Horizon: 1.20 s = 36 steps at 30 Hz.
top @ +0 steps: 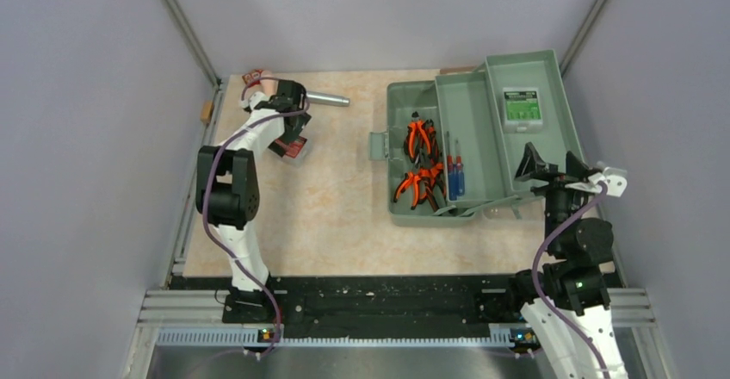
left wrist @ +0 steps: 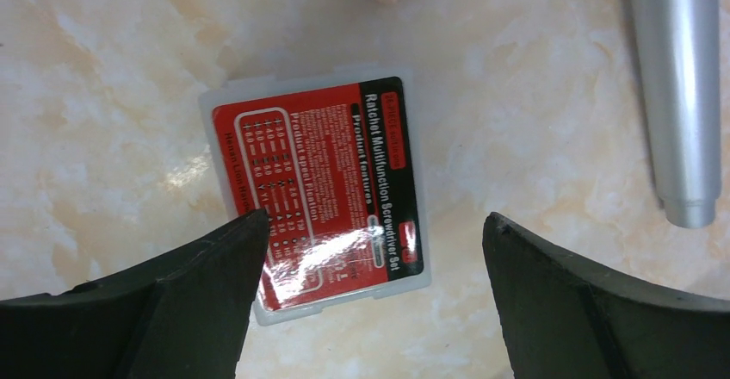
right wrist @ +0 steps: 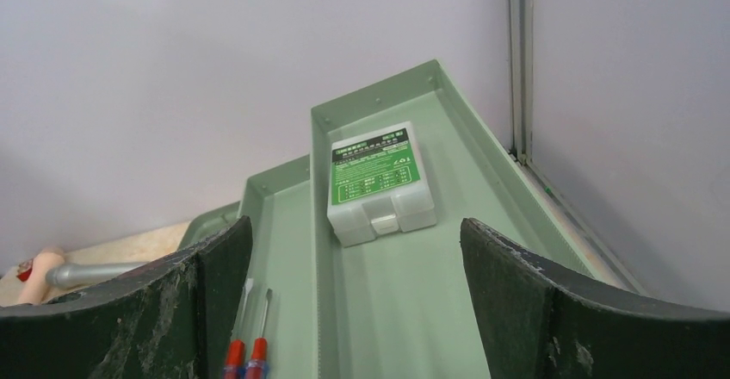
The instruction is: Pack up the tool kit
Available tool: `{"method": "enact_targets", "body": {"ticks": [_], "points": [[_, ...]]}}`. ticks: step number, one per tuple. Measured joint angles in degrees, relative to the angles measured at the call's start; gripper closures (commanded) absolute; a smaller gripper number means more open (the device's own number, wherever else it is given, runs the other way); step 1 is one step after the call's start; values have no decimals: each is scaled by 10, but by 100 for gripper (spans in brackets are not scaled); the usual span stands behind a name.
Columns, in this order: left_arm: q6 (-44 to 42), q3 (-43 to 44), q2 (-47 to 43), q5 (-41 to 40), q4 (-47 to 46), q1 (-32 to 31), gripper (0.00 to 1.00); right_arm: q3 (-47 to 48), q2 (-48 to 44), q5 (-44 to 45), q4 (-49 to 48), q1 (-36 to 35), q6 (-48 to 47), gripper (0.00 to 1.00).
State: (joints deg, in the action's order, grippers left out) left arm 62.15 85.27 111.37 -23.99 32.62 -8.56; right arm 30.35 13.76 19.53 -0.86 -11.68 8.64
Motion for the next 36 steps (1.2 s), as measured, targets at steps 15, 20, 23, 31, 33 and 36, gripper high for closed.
{"method": "enact_targets", "body": {"ticks": [15, 20, 23, 31, 33, 36], "points": [[10, 66, 34, -48, 115, 2, 1, -7, -15, 4, -4, -2, -1, 11], [-7, 106, 70, -48, 121, 2, 1, -7, -21, 8, -5, -3, -3, 11], [-7, 115, 76, -49, 131, 2, 1, -7, -22, 10, -6, -3, -6, 10], [14, 121, 85, -48, 168, 3, 1, -7, -22, 14, -9, -6, -7, 10], [21, 122, 85, -48, 174, 3, 1, -7, -22, 14, -9, -6, -7, 10], [23, 123, 85, -44, 178, 3, 1, -7, -22, 15, -9, -6, -7, 10]]}}
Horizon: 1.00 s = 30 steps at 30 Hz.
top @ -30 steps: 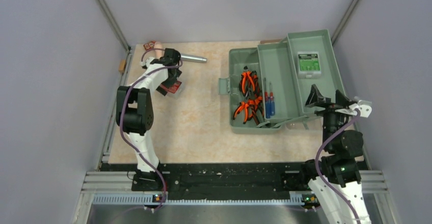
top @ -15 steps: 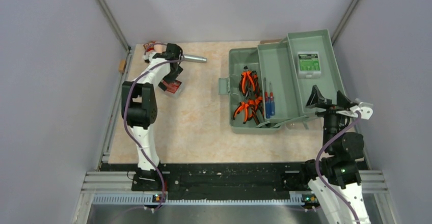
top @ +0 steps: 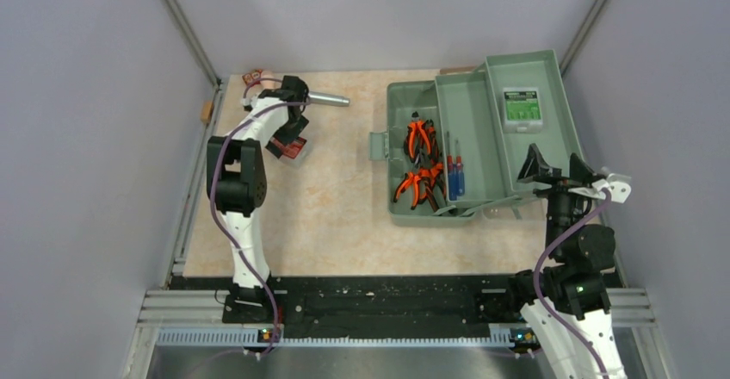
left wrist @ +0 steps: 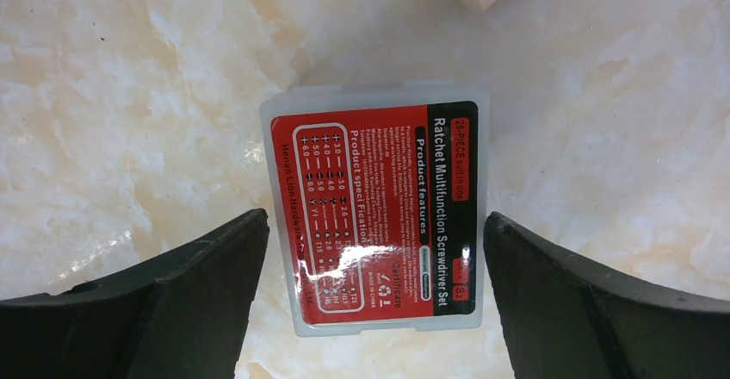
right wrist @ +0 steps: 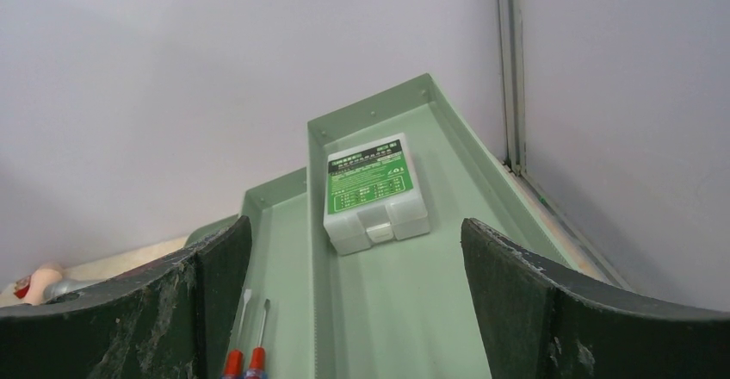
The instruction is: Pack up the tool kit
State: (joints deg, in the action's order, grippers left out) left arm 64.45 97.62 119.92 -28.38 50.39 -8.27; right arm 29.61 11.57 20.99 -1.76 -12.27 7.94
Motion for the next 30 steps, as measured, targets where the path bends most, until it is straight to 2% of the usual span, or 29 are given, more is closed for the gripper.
{"method": "enact_targets", "body": {"ticks": [10, 15, 18, 24, 26, 30], "points": [[0, 0, 35, 26, -8, 0, 1, 0, -4, 2, -2, 0, 0, 10], [-9, -31, 30, 35, -35, 0, 18, 0, -5, 2, -4, 0, 0, 10], [-28, -60, 10, 40, -45, 0, 23, 0, -5, 2, -4, 0, 0, 10], [-129, -158, -65, 57, -58, -8, 32, -1, -6, -5, -4, 0, 0, 10], [-176, -209, -106, 63, -62, -20, 38, -1, -6, -15, -4, -2, -1, 9], [-278, -311, -207, 103, -77, -56, 44, 5, 7, -49, -2, -5, -3, 9]]}}
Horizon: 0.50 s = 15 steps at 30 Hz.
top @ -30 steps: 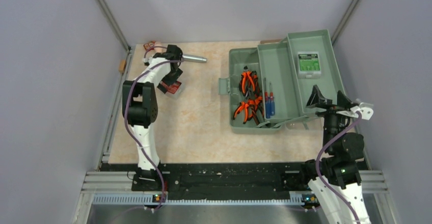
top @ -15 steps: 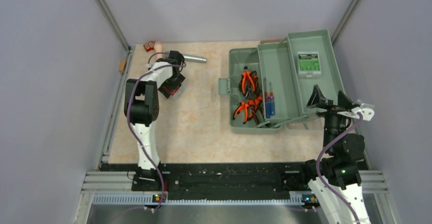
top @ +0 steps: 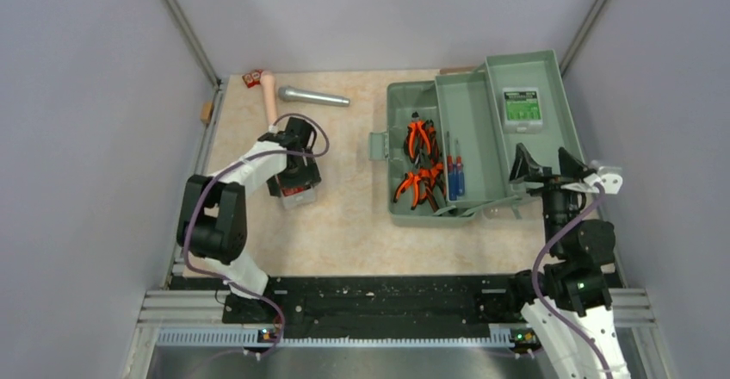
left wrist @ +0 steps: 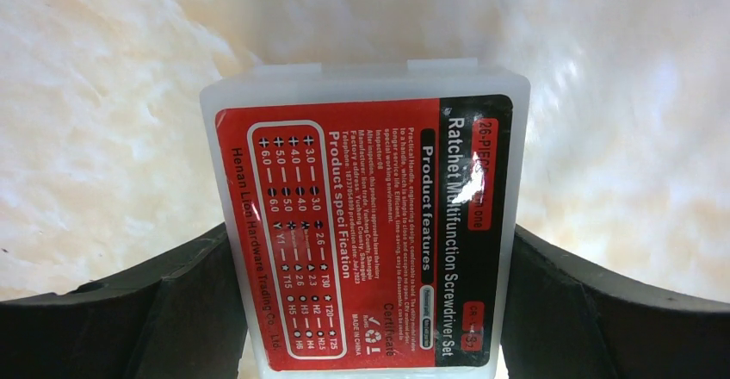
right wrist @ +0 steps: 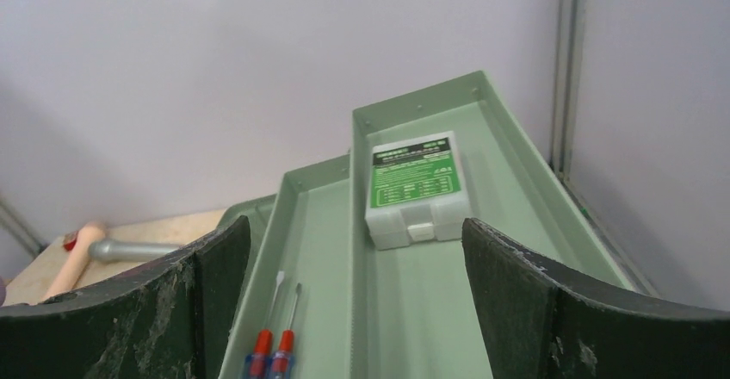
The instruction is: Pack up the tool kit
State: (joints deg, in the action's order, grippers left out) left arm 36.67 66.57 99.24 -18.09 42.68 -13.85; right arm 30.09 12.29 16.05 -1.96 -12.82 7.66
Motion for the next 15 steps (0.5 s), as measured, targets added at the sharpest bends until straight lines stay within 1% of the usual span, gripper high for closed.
{"method": "enact_targets", "body": {"ticks": [2, 5, 7, 8, 10, 15], "points": [[-47, -39, -54, 26, -6, -20, 44, 13, 21, -29, 5, -2, 0, 9], [-113, -71, -117, 54, -16, -57, 45, 43, 62, -78, 18, -2, 5, 9], [-147, -81, -146, 59, -28, -86, 46, 67, 93, -119, 29, -2, 12, 9], [-166, -85, -159, 61, -34, -104, 49, 80, 109, -142, 35, -2, 17, 9], [-200, -91, -183, 71, -49, -136, 51, 103, 140, -184, 48, -2, 29, 9], [-277, -97, -238, 121, -76, -182, 50, 163, 225, -284, 85, -2, 62, 10]]}}
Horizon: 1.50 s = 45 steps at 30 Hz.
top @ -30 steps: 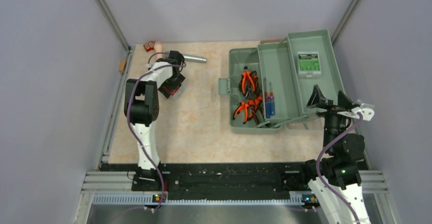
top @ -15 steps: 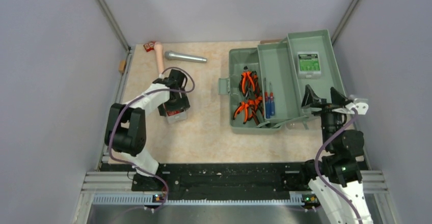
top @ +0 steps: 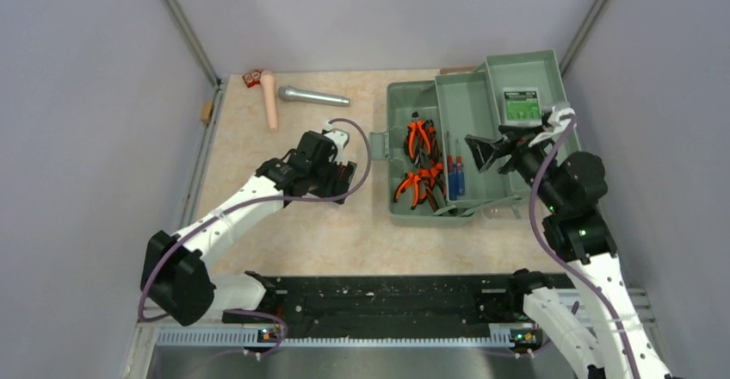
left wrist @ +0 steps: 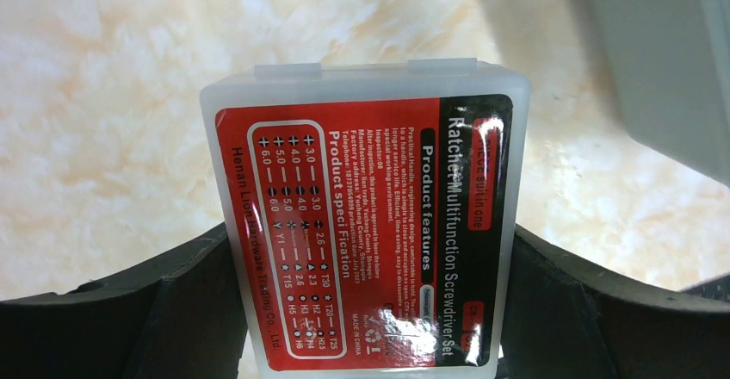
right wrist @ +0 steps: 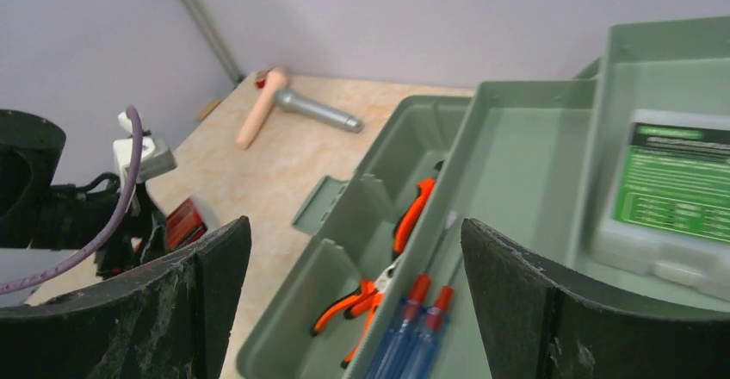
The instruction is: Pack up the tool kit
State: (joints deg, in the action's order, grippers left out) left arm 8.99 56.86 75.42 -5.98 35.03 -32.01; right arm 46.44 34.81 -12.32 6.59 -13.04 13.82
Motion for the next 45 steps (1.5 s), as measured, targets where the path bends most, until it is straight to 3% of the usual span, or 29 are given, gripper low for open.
{"method": "enact_targets", "body": {"ticks": [11, 23, 29, 45], "points": [[-170, 0, -128, 77, -14, -69, 52, 49, 146, -174, 23, -13, 110, 11], [-252, 10, -167, 143, -10, -115, 52, 126, 296, -207, 3, -196, 175, 12], [-267, 34, -167, 155, -14, -143, 52, 141, 347, -207, 11, -238, 184, 13], [-289, 39, -156, 149, -32, -168, 51, 149, 419, -286, 15, -263, 229, 38]]}}
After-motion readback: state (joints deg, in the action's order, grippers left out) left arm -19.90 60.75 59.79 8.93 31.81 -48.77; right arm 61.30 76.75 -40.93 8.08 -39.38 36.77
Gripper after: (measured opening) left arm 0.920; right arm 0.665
